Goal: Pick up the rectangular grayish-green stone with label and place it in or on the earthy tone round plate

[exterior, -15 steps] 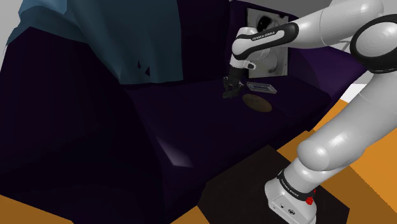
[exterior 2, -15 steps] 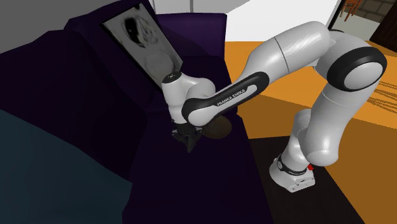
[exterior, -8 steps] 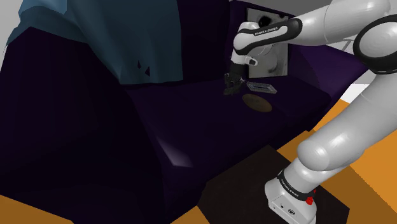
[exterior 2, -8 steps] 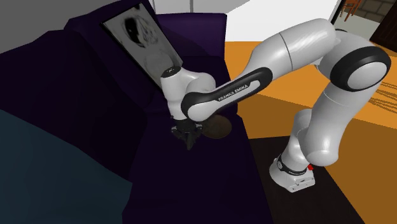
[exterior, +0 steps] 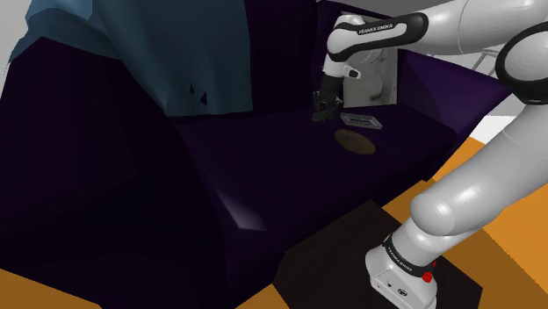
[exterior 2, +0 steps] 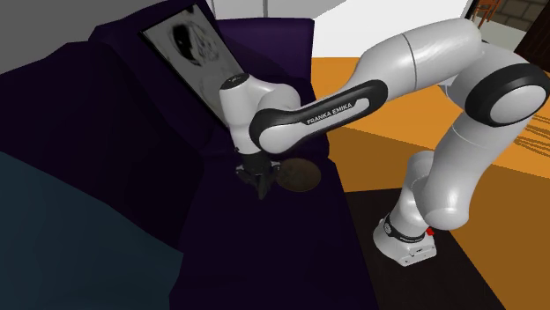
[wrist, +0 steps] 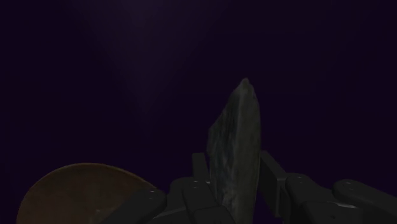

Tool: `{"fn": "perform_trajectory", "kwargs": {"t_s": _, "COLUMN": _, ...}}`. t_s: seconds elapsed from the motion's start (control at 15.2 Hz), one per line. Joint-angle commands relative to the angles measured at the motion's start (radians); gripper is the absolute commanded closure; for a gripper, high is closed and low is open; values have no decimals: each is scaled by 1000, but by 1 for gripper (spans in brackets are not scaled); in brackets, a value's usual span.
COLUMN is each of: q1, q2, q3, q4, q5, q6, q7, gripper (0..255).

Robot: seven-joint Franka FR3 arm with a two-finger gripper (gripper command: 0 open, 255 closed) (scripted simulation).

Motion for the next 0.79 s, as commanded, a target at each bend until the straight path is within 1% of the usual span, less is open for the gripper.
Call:
{"fn": "perform_trajectory", "kwargs": {"t_s": 0.0, "q1": -1, "q2": -6, "q3": -2, "q4": 20, "q5": 0, "q6": -26, "q7": -2, "gripper": 255}}
{"fn": "perform_trajectory", "kwargs": {"t_s": 0.33, "q1": -2, "q2": -19, "q3": -2, "q4": 72, "q5": 1, "q6": -92, "q7": -2, "gripper": 255}}
{"fn": "perform_trajectory", "kwargs": {"t_s": 0.73, "q1": -52, "q2": -182, "q3": -69, "q4": -111, "q5": -10, "q6": -72, "q7": -118, "gripper": 255}}
